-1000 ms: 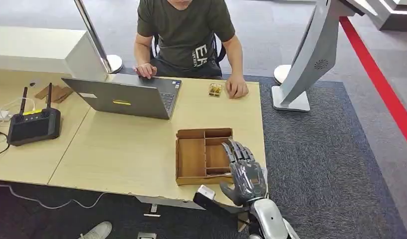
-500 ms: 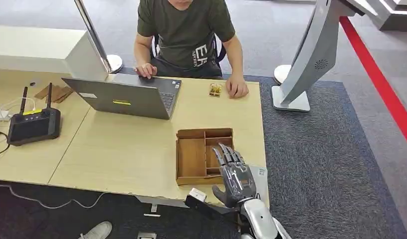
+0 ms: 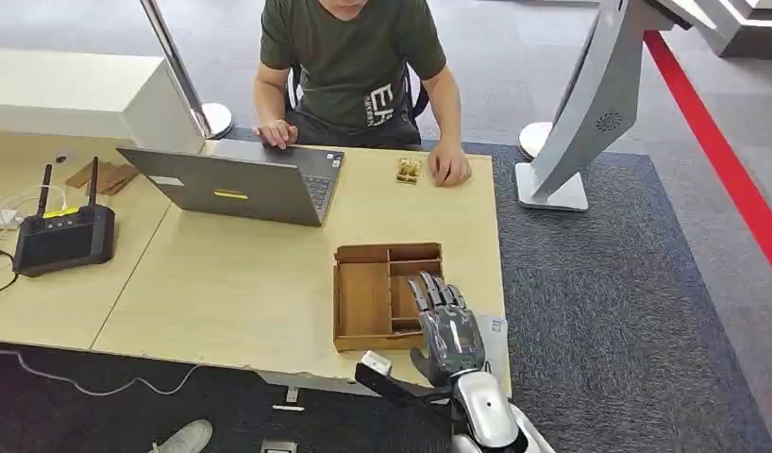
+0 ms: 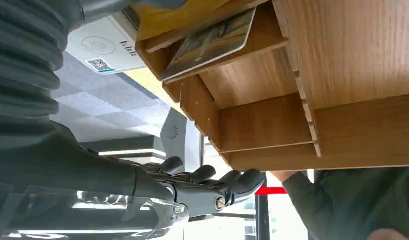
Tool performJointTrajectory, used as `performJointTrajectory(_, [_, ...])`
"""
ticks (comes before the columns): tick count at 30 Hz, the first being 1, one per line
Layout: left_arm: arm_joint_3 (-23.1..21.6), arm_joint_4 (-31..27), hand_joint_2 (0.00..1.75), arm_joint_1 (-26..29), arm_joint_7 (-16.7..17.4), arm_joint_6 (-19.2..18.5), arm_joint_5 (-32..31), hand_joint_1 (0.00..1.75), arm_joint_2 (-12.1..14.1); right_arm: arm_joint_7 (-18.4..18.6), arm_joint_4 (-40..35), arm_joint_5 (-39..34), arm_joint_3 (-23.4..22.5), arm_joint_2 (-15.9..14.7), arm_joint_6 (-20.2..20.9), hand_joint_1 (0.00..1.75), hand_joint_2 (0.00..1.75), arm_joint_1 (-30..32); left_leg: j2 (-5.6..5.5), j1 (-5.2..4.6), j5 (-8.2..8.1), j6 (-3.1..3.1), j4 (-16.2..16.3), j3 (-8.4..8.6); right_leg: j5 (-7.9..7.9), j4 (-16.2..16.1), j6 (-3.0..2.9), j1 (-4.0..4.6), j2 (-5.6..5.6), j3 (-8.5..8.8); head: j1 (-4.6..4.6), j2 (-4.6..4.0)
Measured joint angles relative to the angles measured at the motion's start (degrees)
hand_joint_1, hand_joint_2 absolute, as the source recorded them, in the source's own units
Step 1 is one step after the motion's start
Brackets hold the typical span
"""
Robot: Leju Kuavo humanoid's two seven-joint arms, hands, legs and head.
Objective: Pass the card to the sensor for recognition and then transmit it.
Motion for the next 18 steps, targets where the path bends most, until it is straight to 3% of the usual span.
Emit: performJointTrajectory(18, [0.0,0.0,1.75,0.11,0.11,0.02,0.13,0.0,0.0,0.24,0.85,-0.2,-0.02,0.61,1.29,0.0,1.75,0.04,0.01,0.0,0.0,0.0,0.0,0.0,0.0,0.0,0.0,0.0,0.0,0.0,0.0,0.0])
